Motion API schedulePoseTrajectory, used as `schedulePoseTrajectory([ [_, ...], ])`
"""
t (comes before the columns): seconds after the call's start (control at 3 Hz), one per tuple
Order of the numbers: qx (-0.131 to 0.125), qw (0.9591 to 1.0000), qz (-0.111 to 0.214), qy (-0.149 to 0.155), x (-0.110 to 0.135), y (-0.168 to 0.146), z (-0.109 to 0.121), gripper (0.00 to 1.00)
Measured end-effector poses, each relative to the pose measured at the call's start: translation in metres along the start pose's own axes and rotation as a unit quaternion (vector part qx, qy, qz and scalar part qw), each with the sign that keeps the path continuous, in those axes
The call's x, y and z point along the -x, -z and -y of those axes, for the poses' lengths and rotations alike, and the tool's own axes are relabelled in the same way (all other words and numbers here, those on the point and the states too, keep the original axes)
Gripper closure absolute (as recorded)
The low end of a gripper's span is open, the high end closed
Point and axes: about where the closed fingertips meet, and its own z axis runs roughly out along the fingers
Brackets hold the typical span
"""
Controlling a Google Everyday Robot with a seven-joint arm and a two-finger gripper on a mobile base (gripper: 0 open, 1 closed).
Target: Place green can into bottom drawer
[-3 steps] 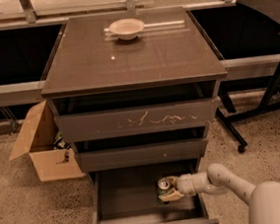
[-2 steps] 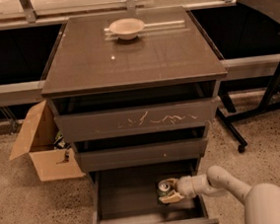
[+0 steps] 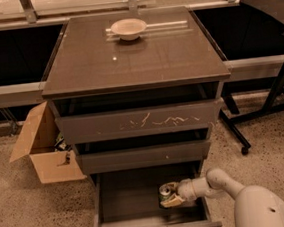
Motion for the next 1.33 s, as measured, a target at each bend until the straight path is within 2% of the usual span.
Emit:
schedulePoseTrajectory([
  [0.33, 0.010, 0.9998, -0.019, -0.002, -0.012, -0.006, 0.006, 1.00],
  [0.67, 0.011, 0.9995, -0.030, -0.002, -0.020, -0.010, 0.011, 0.85],
  [1.33, 0.008, 0.9992, -0.039, -0.005, -0.028, -0.012, 0.015, 0.38],
])
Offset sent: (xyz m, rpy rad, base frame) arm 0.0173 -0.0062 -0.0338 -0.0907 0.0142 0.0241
